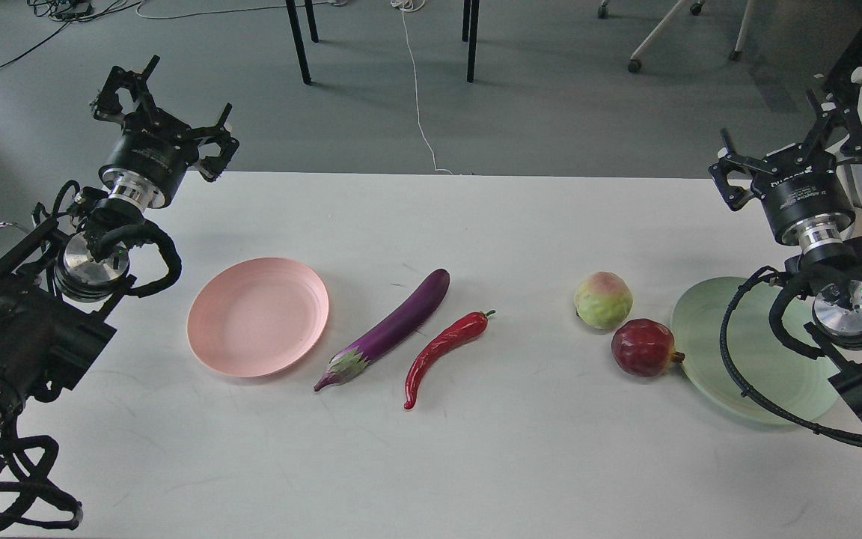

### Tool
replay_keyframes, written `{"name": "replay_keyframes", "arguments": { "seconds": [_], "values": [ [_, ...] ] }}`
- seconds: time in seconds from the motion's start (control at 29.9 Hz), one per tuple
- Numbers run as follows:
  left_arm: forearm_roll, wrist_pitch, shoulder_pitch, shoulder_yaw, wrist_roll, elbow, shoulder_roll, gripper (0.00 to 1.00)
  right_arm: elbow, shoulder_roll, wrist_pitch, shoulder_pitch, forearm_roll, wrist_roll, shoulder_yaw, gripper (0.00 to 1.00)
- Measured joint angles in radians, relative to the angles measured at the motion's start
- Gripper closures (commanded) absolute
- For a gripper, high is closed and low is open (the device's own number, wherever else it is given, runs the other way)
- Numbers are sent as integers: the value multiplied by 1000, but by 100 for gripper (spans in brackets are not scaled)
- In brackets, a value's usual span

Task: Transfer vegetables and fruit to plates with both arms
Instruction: 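Raise the right gripper and move it over the pale peach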

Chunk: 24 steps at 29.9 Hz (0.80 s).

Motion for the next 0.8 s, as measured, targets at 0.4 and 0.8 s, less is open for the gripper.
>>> {"name": "replay_keyframes", "arguments": {
  "seconds": [0.4,0.8],
  "values": [
    [3,3,-1,1,0,3,5,1,12,-51,-10,55,-13,0,-65,1],
    [18,-20,-6,5,1,3,33,1,36,-195,-47,560,-108,-10,-723,1]
  ]
}}
